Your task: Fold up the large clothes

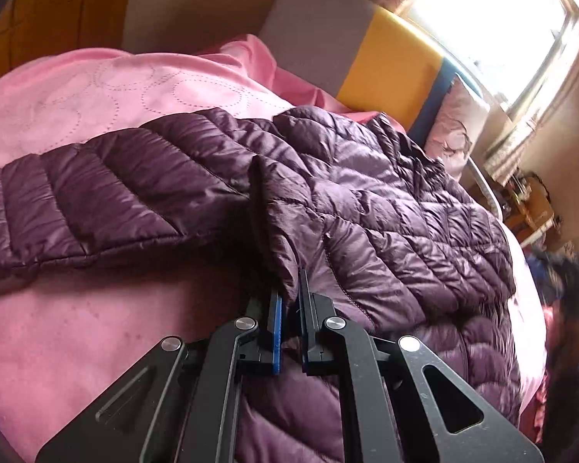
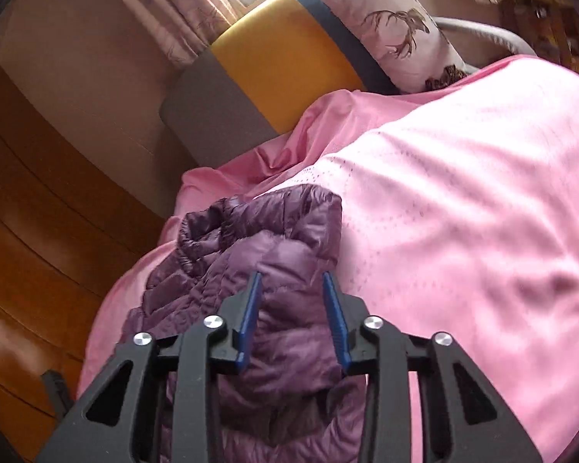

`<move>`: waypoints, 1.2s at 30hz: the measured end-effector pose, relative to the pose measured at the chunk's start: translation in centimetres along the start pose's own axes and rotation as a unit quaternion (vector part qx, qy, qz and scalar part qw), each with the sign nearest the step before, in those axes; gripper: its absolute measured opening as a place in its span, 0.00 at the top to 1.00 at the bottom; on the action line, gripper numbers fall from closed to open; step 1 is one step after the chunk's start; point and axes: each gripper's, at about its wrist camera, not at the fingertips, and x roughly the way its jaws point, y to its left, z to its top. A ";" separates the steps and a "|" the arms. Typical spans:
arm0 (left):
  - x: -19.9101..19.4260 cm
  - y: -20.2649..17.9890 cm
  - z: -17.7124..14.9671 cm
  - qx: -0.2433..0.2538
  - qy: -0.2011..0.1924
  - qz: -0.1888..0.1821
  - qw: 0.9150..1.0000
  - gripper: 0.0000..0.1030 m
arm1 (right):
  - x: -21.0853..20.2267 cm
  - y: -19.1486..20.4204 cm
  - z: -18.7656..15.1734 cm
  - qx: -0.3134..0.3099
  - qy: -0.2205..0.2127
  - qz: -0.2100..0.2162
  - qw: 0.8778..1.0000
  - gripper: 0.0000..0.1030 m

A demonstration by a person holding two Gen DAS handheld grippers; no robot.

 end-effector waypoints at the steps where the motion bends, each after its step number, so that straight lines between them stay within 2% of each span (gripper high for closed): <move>1: -0.1 -0.2 -0.3 0.005 0.001 0.002 1.000 0.95 | 1.4 0.9 1.2 -0.020 0.009 -0.018 1.000 0.75; 2: -0.1 -0.3 -0.6 0.009 0.002 0.001 1.000 0.95 | 3.0 1.9 2.1 -0.038 0.017 -0.034 0.999 0.75; 4: -0.7 -0.3 -1.4 0.012 0.006 -0.001 1.000 0.95 | 6.6 3.4 2.8 -0.083 0.061 -0.049 0.993 0.75; 6: -1.2 -0.1 -2.3 0.013 0.009 -0.003 1.000 0.95 | 10.3 5.0 2.6 -0.138 0.107 -0.107 0.979 0.75; 7: -1.4 0.1 -2.7 0.010 0.010 -0.003 1.000 0.95 | 11.8 5.3 2.1 -0.160 0.132 -0.119 0.971 0.67; 8: -1.5 0.3 -3.0 0.008 0.013 -0.003 1.000 0.95 | 12.6 5.1 1.0 -0.171 0.157 -0.119 0.965 0.49; 9: -1.5 0.6 -3.5 0.003 0.016 -0.003 1.000 0.95 | 13.4 5.1 0.1 -0.180 0.175 -0.128 0.959 0.45; 12: -1.3 0.8 -3.8 -0.002 0.019 -0.006 1.000 0.95 | 15.1 4.5 -2.1 -0.213 0.187 -0.152 0.947 0.46; 13: -1.3 0.7 -3.7 0.001 0.018 -0.004 1.000 0.95 | 15.4 4.4 -2.5 -0.217 0.185 -0.152 0.946 0.52; 14: -1.3 0.5 -3.6 0.006 0.017 -0.003 1.000 0.95 | 15.4 4.4 -2.7 -0.222 0.179 -0.154 0.946 0.66; 15: -1.3 0.2 -3.4 0.012 0.014 -0.003 1.000 0.95 | 15.2 4.2 -3.0 -0.226 0.172 -0.155 0.946 0.73; 16: -1.4 -0.2 -3.1 0.018 0.010 -0.005 1.000 0.95 | 15.0 4.1 -3.2 -0.227 0.166 -0.154 0.947 0.84; 17: -1.5 -0.4 -2.8 0.023 0.007 -0.006 1.000 0.95 | 14.4 3.9 -3.3 -0.227 0.155 -0.152 0.950 0.89; 19: -1.6 -1.3 -2.0 0.038 -0.003 -0.010 0.999 0.95 | 12.2 3.1 -2.9 -0.205 0.113 -0.140 0.962 0.90; 22: -1.0 -2.8 -0.1 0.060 -0.017 -0.019 0.998 0.95 | 8.2 0.7 -2.1 -0.148 0.047 -0.113 0.981 0.90; 26: 1.3 -5.6 2.5 0.097 -0.031 -0.029 0.994 0.95 | 5.9 -3.0 -1.2 -0.066 -0.014 -0.120 0.990 0.90; 29: 4.3 -7.5 4.6 0.116 -0.026 -0.030 0.992 0.95 | 5.9 -6.3 -1.1 -0.002 -0.026 -0.150 0.988 0.91; 31: 7.3 -8.7 5.7 0.133 -0.011 -0.008 0.991 0.95 | 6.7 -8.5 -1.0 0.039 -0.014 -0.157 0.987 0.90; 32: 9.1 -8.8 6.2 0.126 0.003 0.001 0.992 0.95 | 6.9 -9.1 -1.0 0.050 -0.010 -0.151 0.987 0.89; 33: 10.0 -8.6 6.4 0.121 0.011 0.007 0.993 0.95 | 6.6 -9.3 -1.1 0.054 -0.010 -0.147 0.988 0.86; 35: 11.3 -8.1 6.5 0.108 0.023 0.020 0.994 0.95 | 5.3 -9.1 -1.1 0.055 -0.025 -0.155 0.986 0.52; 36: 11.3 -7.8 6.5 0.099 0.026 0.017 0.995 0.95 | 4.2 -8.7 -1.2 0.052 -0.036 -0.157 0.986 0.49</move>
